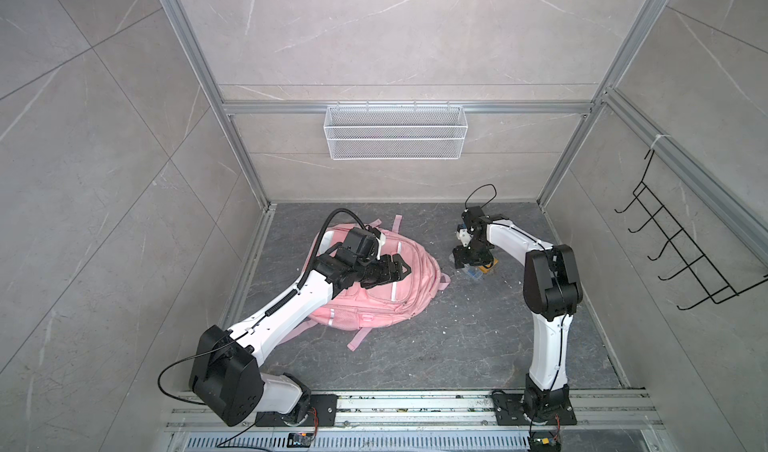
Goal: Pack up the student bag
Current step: 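Grasp the clear plastic pencil box with the right gripper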
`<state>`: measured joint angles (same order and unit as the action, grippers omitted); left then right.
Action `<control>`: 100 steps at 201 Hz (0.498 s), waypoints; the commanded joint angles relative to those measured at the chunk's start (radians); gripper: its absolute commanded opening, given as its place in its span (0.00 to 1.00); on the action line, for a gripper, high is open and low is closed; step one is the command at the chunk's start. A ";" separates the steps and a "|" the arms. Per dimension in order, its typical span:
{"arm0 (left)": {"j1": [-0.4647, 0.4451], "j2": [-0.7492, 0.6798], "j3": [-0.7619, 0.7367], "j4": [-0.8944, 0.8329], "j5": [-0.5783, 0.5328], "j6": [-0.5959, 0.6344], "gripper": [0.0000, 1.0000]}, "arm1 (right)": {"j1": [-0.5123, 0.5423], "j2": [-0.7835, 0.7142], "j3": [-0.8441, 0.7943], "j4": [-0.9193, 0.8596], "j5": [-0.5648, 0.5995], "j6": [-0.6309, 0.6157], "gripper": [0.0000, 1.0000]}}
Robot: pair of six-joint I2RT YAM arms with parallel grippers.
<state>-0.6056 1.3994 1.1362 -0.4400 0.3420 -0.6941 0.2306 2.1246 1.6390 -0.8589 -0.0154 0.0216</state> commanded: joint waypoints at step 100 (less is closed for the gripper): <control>0.027 0.040 0.033 0.056 0.006 -0.036 0.83 | 0.038 0.070 0.021 -0.071 0.037 -0.010 0.74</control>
<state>-0.5880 1.4349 1.1469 -0.4149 0.3416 -0.7132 0.2470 2.1666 1.6466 -0.8936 0.0303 0.0212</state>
